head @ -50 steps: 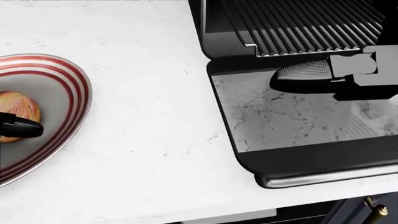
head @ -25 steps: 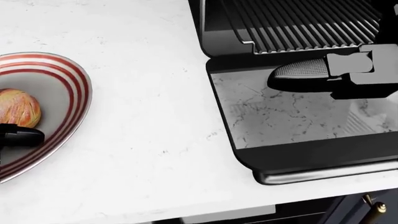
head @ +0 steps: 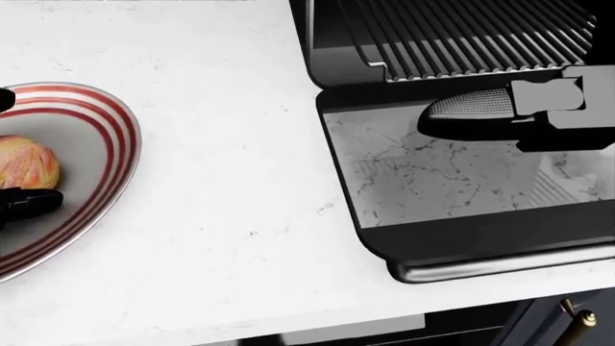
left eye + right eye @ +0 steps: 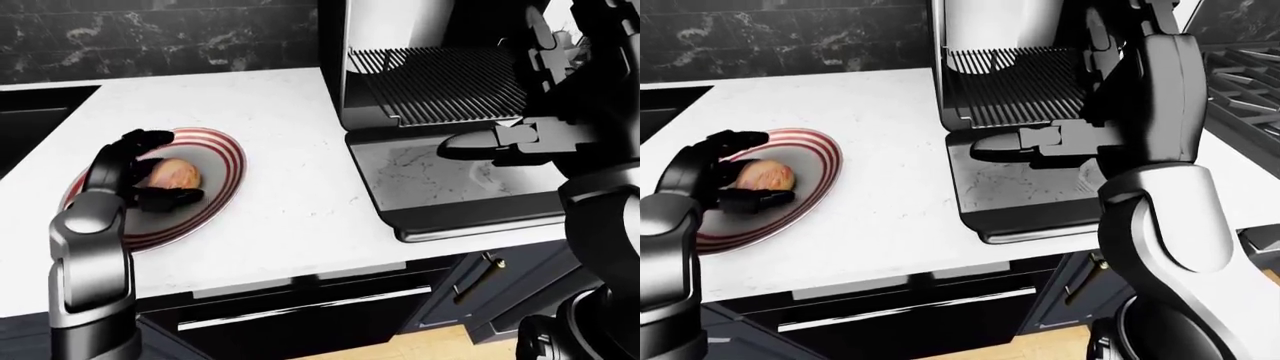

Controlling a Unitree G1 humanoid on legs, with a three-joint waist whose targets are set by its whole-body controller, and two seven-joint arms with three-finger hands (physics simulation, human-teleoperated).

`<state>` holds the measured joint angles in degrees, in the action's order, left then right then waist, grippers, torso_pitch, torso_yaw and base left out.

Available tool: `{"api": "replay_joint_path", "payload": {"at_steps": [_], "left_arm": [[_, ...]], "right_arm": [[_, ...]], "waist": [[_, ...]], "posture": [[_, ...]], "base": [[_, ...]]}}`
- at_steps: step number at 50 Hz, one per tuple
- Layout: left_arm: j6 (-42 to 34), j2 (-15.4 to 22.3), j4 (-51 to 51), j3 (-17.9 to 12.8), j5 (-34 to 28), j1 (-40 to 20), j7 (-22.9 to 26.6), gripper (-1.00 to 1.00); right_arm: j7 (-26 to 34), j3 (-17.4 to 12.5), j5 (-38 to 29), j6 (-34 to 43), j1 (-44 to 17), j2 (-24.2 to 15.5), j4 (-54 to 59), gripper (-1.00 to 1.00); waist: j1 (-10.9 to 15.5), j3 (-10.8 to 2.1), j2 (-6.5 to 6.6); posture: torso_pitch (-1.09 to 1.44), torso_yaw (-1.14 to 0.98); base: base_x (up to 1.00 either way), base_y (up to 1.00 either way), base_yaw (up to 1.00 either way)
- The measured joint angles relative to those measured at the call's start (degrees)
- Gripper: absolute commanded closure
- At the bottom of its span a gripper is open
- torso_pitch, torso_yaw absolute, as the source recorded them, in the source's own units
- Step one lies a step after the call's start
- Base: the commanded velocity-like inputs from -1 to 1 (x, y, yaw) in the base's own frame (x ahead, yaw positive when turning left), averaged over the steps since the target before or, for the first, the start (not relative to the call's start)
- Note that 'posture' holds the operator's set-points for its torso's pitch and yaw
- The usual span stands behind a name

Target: Place the bread on the rack of the toaster oven.

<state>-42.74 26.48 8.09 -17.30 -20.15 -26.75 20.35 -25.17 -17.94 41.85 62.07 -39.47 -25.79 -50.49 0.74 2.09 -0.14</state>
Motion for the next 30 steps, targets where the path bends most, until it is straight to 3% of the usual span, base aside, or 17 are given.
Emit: {"api": "replay_joint_path", "payload": {"at_steps": [15, 30], "left_arm": [[0.51, -0.06, 0.86, -0.19, -1.2, 0.06, 0.95, 0.06], [-2.04, 0.96, -0.03, 0.64, -3.1, -2.7, 2.27, 0.22]], "right_arm": [[-1.07, -0.38, 1.73, -0.28, 0.34, -0.62, -0.31, -1.0], [-1.6, 0.02, 2.46, -0.79, -0.01, -1.32, 0.34, -1.0]], "waist": [[0.09, -0.17, 0.2], [0.1, -0.01, -0.07]], "posture": [[0.0, 0.0], [0.0, 0.0]], "base": [[0.0, 0.0, 0.0], [0.0, 0.0, 0.0]]}}
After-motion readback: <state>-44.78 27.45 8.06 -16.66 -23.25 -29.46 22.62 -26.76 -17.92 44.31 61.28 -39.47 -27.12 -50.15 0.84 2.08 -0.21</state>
